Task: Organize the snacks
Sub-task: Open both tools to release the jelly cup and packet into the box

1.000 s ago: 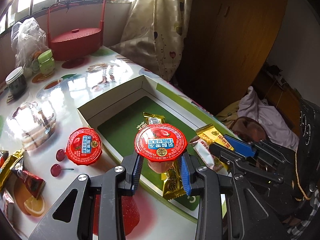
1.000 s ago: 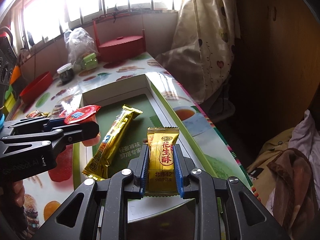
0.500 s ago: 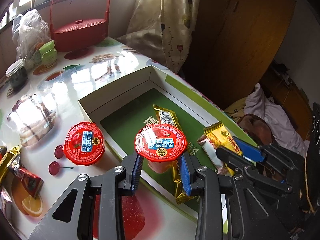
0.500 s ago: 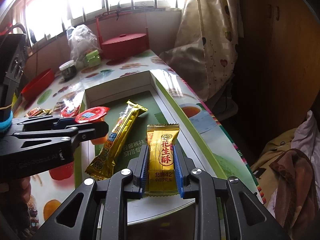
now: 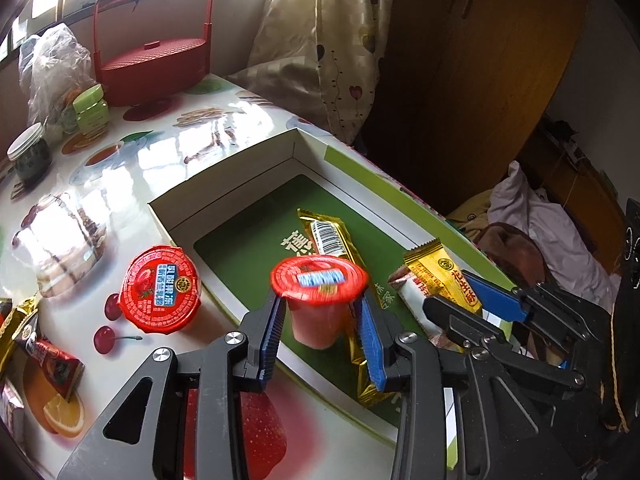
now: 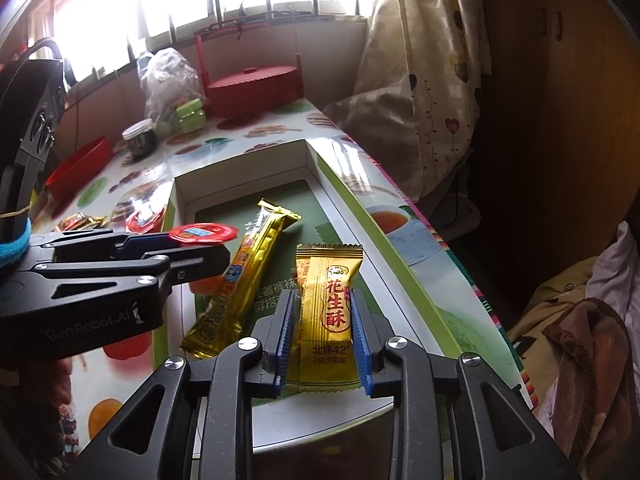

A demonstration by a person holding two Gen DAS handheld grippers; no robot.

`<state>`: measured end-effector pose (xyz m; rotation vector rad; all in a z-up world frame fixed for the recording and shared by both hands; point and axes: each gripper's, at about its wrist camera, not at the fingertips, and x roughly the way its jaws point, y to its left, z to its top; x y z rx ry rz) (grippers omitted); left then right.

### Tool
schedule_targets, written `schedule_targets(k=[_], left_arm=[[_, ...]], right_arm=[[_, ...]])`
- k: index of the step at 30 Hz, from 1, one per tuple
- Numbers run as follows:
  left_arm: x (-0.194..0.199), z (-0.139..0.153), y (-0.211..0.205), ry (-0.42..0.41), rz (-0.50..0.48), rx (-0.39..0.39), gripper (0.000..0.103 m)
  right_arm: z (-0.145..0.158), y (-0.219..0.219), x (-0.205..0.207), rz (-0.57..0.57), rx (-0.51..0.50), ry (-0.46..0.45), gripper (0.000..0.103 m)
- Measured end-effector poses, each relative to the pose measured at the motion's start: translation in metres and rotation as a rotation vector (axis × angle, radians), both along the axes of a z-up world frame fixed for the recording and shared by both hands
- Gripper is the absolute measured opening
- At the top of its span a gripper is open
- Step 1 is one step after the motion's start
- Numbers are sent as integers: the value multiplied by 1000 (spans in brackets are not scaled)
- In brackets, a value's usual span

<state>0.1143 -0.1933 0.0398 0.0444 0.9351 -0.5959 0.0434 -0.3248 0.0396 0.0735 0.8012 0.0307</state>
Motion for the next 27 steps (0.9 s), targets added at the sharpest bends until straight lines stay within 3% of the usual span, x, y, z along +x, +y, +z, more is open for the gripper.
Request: schedule_targets(k=[17, 27], left_arm=[[-5, 11, 5, -30, 13, -10, 43], [-17, 22, 15, -60, 37, -8, 47]], right_arm=[[3, 5, -2, -1, -8, -15, 49], [10, 9, -8, -13, -21, -33, 55]])
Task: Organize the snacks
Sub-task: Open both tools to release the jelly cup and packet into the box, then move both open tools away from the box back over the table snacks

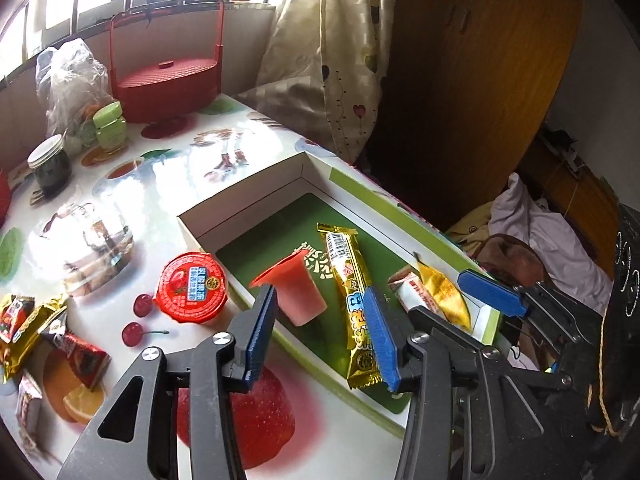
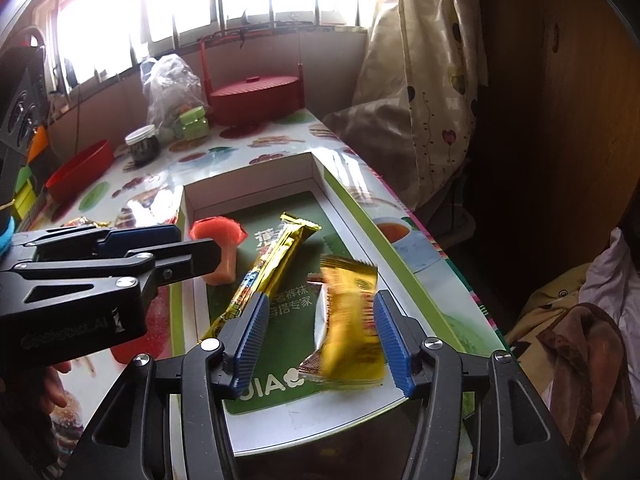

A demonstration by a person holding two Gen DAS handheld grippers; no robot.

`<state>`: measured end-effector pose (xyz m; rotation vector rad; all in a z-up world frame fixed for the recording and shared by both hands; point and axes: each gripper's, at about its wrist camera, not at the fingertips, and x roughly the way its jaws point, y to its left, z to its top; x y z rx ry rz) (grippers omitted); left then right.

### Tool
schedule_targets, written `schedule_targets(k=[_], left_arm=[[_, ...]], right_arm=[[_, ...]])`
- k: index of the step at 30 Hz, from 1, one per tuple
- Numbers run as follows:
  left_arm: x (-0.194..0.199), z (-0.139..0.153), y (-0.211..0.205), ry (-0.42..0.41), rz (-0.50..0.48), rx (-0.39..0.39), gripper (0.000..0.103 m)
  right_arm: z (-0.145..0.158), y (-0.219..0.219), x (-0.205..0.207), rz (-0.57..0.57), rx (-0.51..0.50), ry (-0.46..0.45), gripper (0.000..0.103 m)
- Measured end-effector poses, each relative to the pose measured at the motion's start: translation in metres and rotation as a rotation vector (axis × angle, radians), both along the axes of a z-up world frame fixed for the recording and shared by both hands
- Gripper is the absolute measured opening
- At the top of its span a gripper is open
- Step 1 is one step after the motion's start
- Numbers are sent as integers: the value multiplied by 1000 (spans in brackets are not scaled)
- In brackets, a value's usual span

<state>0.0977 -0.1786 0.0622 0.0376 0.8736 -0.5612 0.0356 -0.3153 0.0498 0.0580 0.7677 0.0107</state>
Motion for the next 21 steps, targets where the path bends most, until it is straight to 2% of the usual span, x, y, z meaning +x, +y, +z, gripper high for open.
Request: schedule_targets(k=[21], left_arm=[[-21, 20, 40, -78, 70, -3, 48]], right_arm=[[18, 21, -5, 14, -6, -41, 56]])
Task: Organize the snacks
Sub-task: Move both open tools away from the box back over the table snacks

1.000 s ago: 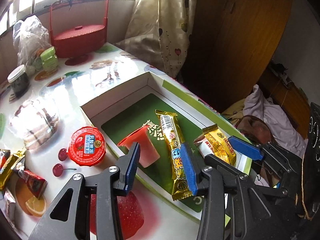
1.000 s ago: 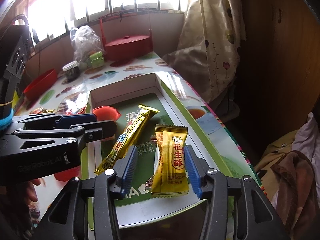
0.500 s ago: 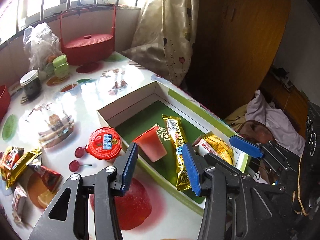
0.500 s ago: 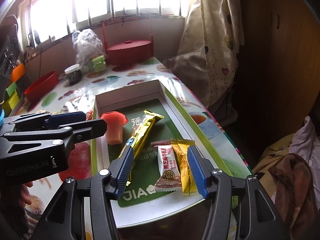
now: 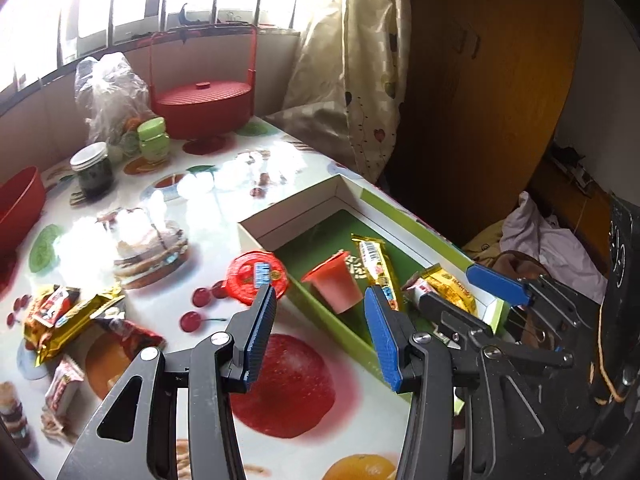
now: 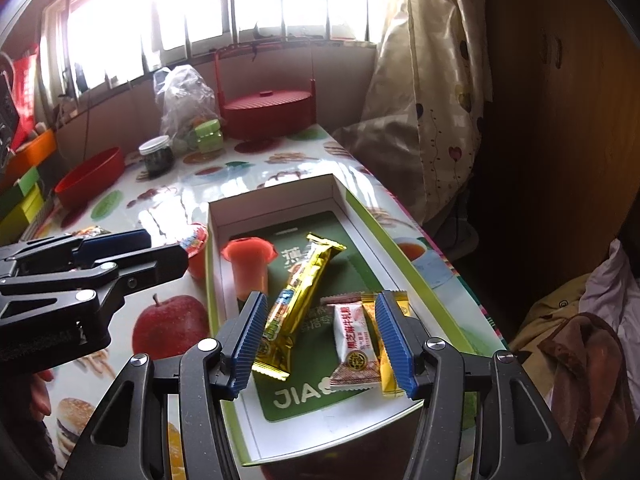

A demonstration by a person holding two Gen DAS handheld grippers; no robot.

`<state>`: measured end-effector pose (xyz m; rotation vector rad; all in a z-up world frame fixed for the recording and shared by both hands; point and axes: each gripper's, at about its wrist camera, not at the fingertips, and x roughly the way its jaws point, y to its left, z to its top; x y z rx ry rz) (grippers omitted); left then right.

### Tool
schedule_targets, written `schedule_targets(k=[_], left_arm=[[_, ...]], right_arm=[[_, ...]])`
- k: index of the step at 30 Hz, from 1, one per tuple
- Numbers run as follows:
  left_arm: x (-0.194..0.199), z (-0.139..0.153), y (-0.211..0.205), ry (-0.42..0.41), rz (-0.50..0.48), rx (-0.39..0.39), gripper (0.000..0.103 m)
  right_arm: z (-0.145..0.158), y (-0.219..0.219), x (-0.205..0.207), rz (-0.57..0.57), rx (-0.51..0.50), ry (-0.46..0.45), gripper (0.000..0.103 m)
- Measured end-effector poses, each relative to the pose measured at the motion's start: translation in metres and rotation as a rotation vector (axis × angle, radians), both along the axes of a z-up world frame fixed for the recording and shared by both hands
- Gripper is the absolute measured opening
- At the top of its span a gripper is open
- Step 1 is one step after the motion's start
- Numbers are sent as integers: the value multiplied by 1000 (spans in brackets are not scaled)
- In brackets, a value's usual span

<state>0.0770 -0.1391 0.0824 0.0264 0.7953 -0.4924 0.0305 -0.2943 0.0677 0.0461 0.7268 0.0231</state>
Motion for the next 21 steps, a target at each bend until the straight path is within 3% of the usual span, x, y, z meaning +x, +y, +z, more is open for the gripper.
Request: schedule_targets(k=[21], left_arm=[[-1, -6, 70, 2, 146, -16, 47]], right_arm=[[7, 41, 14, 99, 22, -22, 56]])
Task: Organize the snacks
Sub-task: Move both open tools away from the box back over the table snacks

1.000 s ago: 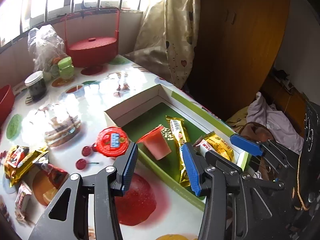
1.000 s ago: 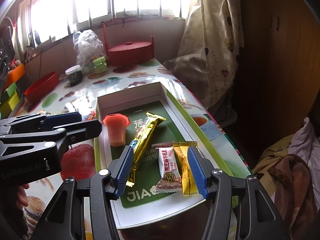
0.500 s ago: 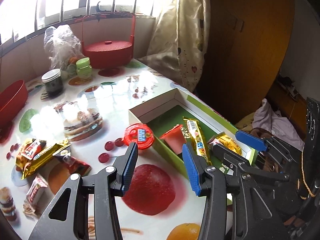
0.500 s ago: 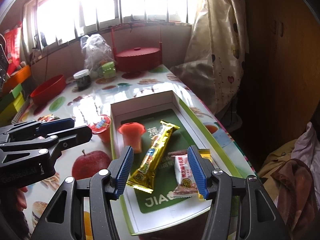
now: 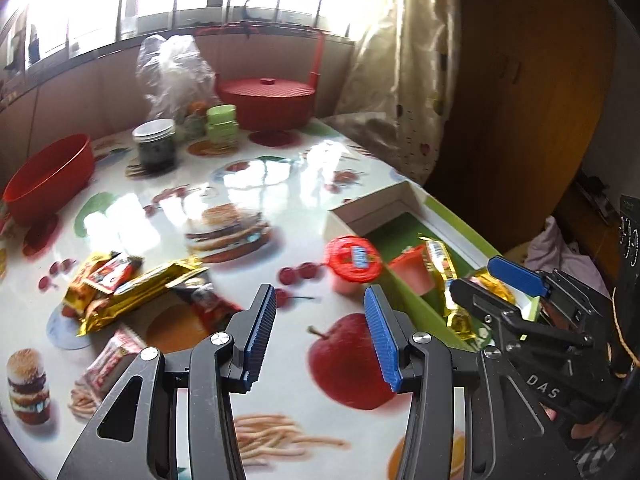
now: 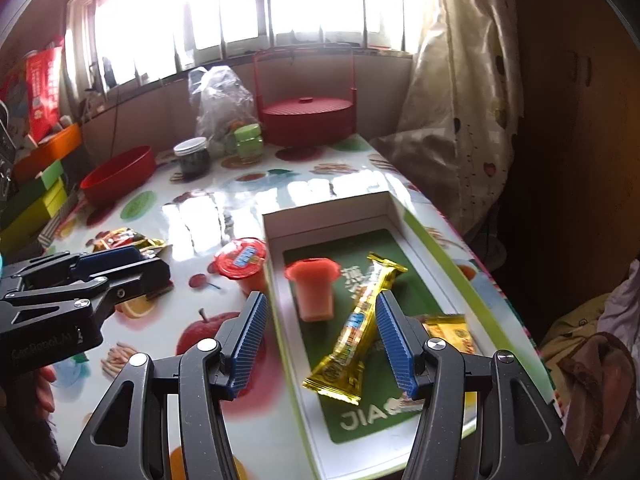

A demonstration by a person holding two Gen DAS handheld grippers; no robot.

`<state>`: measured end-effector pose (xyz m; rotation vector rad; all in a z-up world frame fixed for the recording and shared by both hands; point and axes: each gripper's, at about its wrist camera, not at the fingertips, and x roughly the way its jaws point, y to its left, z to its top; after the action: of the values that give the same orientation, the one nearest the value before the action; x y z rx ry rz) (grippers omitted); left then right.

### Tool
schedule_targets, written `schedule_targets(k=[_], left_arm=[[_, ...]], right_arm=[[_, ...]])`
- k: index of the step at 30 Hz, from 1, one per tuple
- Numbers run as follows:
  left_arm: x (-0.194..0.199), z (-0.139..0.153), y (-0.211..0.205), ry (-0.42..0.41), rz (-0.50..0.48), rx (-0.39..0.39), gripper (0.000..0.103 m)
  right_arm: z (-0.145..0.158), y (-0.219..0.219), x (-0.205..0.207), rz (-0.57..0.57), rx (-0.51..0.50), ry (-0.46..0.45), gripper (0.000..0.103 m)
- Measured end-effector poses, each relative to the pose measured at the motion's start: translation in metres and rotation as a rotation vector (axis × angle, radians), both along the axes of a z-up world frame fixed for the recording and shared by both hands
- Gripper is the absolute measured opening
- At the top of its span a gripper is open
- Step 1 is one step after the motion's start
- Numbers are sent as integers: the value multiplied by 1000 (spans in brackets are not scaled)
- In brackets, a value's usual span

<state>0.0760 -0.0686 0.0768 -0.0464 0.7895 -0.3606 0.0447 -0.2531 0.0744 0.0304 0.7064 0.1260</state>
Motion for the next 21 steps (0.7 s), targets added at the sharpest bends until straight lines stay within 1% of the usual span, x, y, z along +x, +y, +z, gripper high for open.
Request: schedule_targets(k=[15, 21], left_arm=[[8, -19, 65, 41, 158, 14, 47], [9, -29, 89, 62, 217, 12, 47]], right_arm=[[-10, 41, 35, 146, 35, 16, 57], [-18, 52, 54, 162, 25, 39, 58]])
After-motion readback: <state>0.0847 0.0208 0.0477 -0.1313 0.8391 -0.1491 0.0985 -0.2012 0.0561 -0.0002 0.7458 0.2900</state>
